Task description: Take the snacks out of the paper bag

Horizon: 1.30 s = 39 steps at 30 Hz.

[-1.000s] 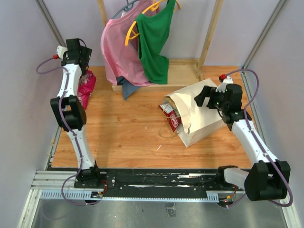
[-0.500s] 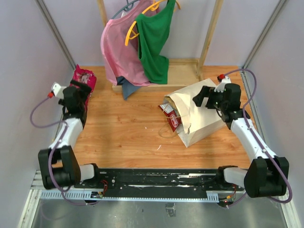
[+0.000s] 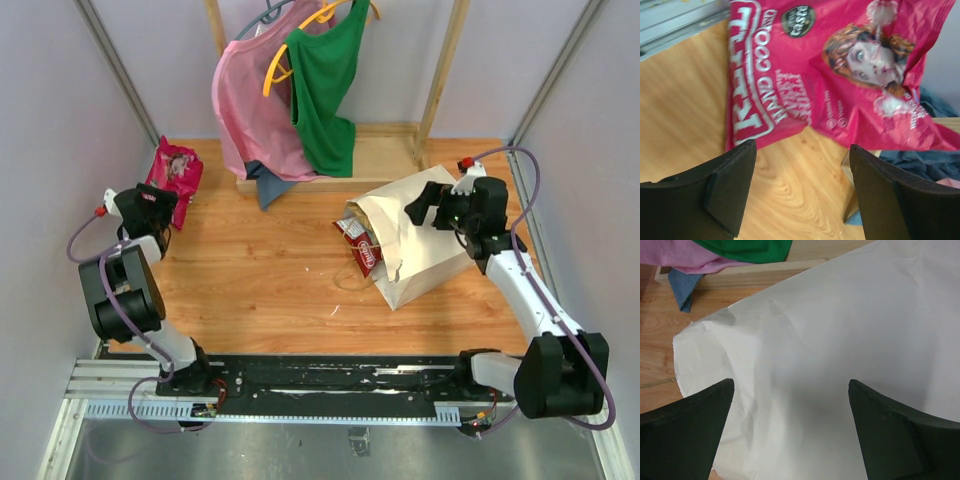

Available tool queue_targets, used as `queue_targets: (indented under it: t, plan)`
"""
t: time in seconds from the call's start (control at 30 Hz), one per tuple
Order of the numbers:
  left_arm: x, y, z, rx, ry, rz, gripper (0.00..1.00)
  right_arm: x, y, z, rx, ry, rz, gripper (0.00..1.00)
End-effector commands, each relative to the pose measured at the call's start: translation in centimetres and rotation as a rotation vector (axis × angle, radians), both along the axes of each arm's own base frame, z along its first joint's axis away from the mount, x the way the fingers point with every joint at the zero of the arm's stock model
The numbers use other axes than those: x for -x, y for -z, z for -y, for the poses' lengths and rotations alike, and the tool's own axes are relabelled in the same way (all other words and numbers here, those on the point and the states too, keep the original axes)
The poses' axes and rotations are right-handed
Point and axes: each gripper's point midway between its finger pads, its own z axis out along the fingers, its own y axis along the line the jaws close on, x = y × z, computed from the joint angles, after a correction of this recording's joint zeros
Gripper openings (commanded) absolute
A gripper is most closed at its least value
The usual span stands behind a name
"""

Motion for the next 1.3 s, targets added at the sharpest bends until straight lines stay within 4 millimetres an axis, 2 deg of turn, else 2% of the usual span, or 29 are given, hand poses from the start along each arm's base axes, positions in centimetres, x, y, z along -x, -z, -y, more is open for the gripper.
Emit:
queue_targets:
  t: [0.0,0.13,0.23,0.33,0.63,0.73,0.9,1.03,1.2,1.27]
  plan:
    - [-4.4,-3.6,0.3,0.004,0.115,0.118,0.74,0.2,-0.7,-0.5,0.01,-0.009,0.031,0.99]
    - [-6.3,-1.3,0.6,0.068,0.157,0.062,0.7,0.3,-0.7,-0.5,0.012,-0.01,0.03,0.99]
    - [-7.1,0.0,1.9,0.157,0.191,0.09,0.66,0.3,-0.8,-0.3,0.018,-0.007,0.031,0.99]
    - [-8.1,1.4,3.0,0.181,0.205,0.081,0.65,0.4,-0.8,-0.3,0.022,-0.006,0.032,0.99]
    - [-12.4,3.1,7.0,0.195,0.25,0.045,0.66,0.6,-0.7,-0.2,0.031,-0.004,0.025,0.99]
    - [-14.1,3.6,7.7,0.244,0.246,0.08,0.66,0.6,-0.7,-0.1,0.034,-0.004,0.026,0.99]
    - [-17.3,6.2,8.4,0.327,0.282,0.08,0.67,0.8,-0.9,0.0,0.042,0.0,0.03,0.99]
    - [-18.5,8.2,8.5,0.365,0.277,0.068,0.68,0.7,-0.9,0.3,0.056,0.011,0.03,0.99]
    - [-20.1,8.8,9.9,0.406,0.298,0.085,0.68,0.5,-0.6,0.4,0.062,0.015,0.02,0.99]
    - [-21.3,8.5,10.5,0.381,0.318,0.083,0.68,0.5,-0.4,0.4,0.063,0.012,0.016,0.99]
